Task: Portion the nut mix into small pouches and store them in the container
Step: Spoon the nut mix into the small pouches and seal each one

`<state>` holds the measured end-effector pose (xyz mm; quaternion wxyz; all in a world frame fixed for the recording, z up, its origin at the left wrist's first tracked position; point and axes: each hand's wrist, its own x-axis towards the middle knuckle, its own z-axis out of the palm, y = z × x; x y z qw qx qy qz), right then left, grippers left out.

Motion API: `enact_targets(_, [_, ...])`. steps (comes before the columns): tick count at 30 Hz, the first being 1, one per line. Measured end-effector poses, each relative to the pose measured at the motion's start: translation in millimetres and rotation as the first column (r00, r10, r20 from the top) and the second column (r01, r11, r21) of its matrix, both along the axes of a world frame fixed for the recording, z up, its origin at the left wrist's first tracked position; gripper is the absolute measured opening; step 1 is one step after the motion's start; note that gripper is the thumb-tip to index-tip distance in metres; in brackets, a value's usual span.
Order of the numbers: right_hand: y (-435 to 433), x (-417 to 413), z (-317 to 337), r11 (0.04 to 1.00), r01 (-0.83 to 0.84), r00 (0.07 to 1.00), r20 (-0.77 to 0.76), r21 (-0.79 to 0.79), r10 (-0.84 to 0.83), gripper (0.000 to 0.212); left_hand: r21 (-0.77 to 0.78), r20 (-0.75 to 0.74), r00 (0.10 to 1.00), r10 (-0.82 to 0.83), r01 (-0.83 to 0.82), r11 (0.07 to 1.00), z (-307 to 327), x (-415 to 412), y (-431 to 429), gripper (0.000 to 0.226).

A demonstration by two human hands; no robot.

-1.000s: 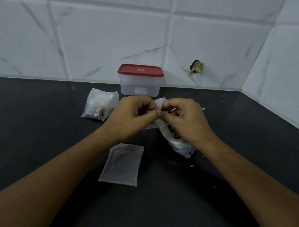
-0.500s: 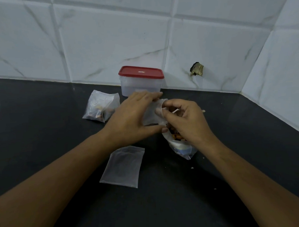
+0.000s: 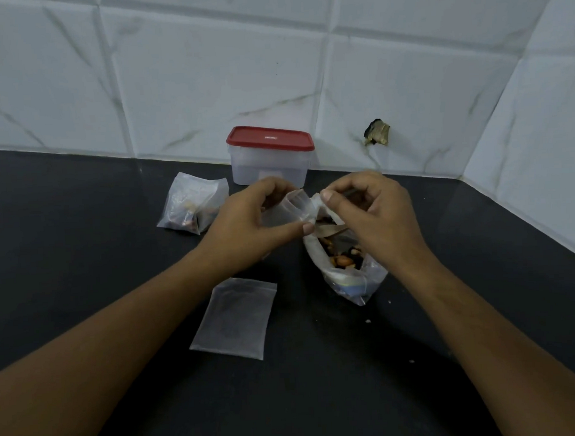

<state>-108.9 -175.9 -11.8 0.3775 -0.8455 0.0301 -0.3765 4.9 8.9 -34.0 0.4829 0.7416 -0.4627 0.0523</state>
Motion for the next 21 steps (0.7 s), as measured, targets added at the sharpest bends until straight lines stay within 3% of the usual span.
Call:
enact_targets(5, [-25, -3, 4, 0.96, 0.239, 0.971, 0.035, -0.147, -0.236, 0.012, -0.003, -0.164, 0.986, -0.01, 0.01, 1.0, -4, 0, -3, 0.056])
enact_targets(12, [-52, -4, -5, 0.917, 0.355, 0.896, -0.214, -0.181, -0.389, 0.042, 0.031, -0.225, 0.974, -0.031, 0.039, 0.999, -8, 0, -5, 0.063])
enact_targets(16, [-53, -8, -3, 0.887, 0.418, 0.798, -0.386, -0.196, -0.462, 0.056, 0.034, -0.236, 0.97, -0.054, 0.063, 0.997, -7, -3, -4, 0.065])
enact_targets(18, [-54, -8, -2, 0.899, 0.418, 0.8, -0.418, -0.13, -0.431, 0.046, 0.059, -0.227, 0.972, -0.065, 0.08, 0.995, -7, -2, -3, 0.061])
enact_targets(21, [-51, -5, 0, 0.938, 0.268, 0.926, -0.327, 0.219, -0.188, 0.025, 0.109, -0.229, 0.97, -0.077, 0.105, 0.989, -8, 0, -3, 0.055])
